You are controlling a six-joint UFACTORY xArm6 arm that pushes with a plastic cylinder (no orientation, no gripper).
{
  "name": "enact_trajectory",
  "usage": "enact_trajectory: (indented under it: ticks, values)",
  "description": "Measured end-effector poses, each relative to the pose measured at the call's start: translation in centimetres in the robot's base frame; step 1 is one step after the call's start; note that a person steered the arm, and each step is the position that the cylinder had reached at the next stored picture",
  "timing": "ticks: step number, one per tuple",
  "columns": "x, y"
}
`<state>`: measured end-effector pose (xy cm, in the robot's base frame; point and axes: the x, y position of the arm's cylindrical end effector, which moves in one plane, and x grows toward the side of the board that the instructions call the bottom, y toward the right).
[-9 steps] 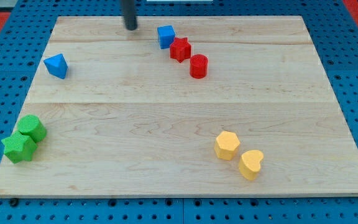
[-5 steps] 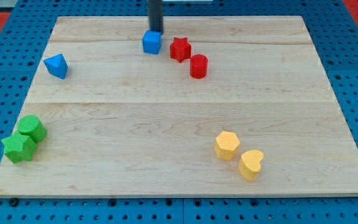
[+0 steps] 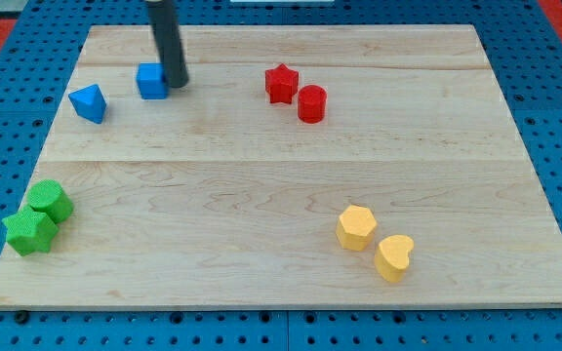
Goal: Push the blue cube to the top of the blue triangle
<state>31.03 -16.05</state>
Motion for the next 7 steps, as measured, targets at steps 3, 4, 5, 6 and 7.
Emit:
enact_trajectory:
  ticks: [3, 4, 5, 6, 7]
  values:
    - [-2.5, -7.6]
    - [-3.7, -6.1]
    - [-4.0, -5.7]
    - [-4.0, -5.7]
    - [-4.0, -5.7]
